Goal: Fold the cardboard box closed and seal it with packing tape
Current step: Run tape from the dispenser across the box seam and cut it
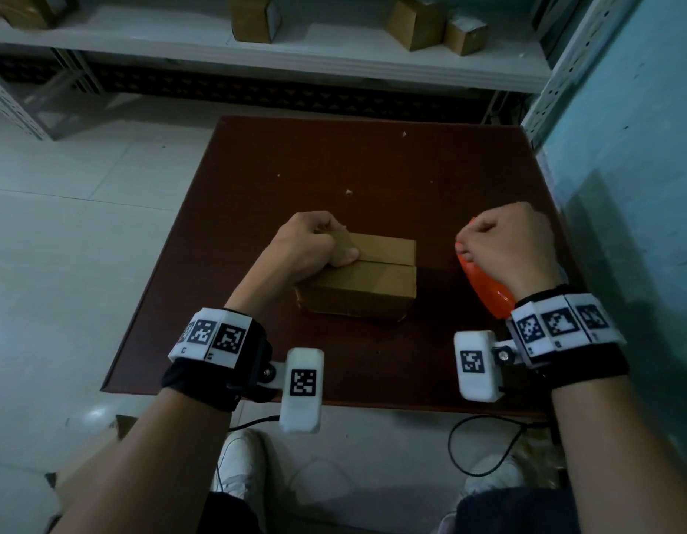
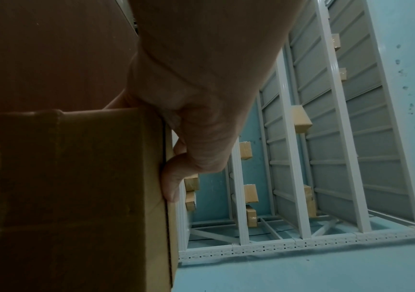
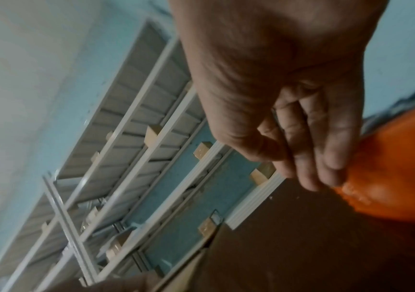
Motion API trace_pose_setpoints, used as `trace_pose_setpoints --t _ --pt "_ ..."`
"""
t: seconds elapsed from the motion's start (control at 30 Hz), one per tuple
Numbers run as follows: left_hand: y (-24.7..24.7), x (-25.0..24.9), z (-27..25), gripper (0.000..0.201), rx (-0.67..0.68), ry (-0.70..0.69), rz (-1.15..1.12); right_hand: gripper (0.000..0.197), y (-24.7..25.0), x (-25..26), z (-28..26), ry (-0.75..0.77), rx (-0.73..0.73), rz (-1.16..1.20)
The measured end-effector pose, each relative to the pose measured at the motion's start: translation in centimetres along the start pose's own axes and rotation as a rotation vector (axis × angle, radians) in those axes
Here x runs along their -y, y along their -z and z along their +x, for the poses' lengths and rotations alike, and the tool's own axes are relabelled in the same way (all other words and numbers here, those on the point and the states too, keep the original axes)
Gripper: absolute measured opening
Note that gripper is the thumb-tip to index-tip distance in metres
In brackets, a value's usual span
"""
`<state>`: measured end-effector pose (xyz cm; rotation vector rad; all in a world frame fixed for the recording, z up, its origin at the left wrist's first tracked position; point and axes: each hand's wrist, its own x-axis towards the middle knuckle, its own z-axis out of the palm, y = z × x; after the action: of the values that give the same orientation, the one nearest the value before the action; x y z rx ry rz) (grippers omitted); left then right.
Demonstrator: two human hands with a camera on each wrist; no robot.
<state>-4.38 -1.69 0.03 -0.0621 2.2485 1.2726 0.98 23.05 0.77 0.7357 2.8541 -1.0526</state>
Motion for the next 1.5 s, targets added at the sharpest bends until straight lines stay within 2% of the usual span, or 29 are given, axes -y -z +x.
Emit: trace_pose_setpoints --t 0.13,0.2,0.33,0.47,0.63,0.7,0.77,0.83,0.93,1.0,1.1,1.2,1.3,1.43,1.5 --pt "0.3 0.1 -0.1 0.028 0.020 0.008 -0.022 0.009 0.9 -0.8 0.1 -0.037 -0.181 -0.146" --pt "0.3 0.2 -0.1 0.029 0.022 0.004 -0.033 0.020 1.2 -0.9 0.0 -0.075 -0.208 -0.245" --pt "0.3 0.3 -0.2 0.033 0.026 0.002 -0.033 0.050 1.1 -1.5 0.3 -0.239 -0.060 -0.433" --pt "0.3 0.3 -0.3 0.036 0.036 -0.013 -0.043 0.065 0.8 -0.9 0.2 -0.313 0.026 -0.553" --pt "0.3 0.5 -0.3 0.037 0.050 -0.025 -0.054 0.094 0.7 -0.9 0.1 -0.407 0.058 -0.547" --pt "0.4 0.5 -0.3 0.039 0.055 -0.022 -0.056 0.090 0.8 -1.0 0.2 -0.422 0.060 -0.523" --pt "0.4 0.4 -0.3 0.040 0.057 -0.015 -0.059 0.076 1.0 -1.1 0.3 -0.405 0.040 -0.518" --pt "0.4 0.4 -0.4 0.041 0.054 -0.016 -0.054 0.058 1.1 -1.3 0.3 -0.371 0.025 -0.487" --pt "0.3 0.4 -0.5 0.043 0.038 -0.023 -0.052 0.028 1.4 -1.8 0.4 -0.231 -0.036 -0.419" --pt "0.3 0.5 -0.6 0.043 0.029 -0.019 -0.057 0.020 1.3 -1.8 0.4 -0.132 -0.113 -0.268" --pt "0.1 0.6 -0.4 0.043 0.026 -0.022 -0.071 0.042 1.0 -1.4 0.3 -0.012 -0.239 0.226" --pt "-0.7 0.7 -0.2 0.044 0.012 -0.034 -0.079 0.036 0.9 0.1 -0.2 0.171 -0.253 0.615" --pt "-1.6 0.6 0.0 0.043 0.007 -0.052 -0.087 0.023 0.5 1.3 -0.7 0.241 -0.155 0.889" --pt "-2.5 0.5 0.1 0.040 0.019 -0.069 -0.115 0.035 -0.5 1.7 -0.7 0.255 0.093 1.139" --pt "-2.9 0.6 0.1 0.038 0.021 -0.075 -0.141 0.033 -0.9 2.2 -0.7 0.233 0.160 1.198"
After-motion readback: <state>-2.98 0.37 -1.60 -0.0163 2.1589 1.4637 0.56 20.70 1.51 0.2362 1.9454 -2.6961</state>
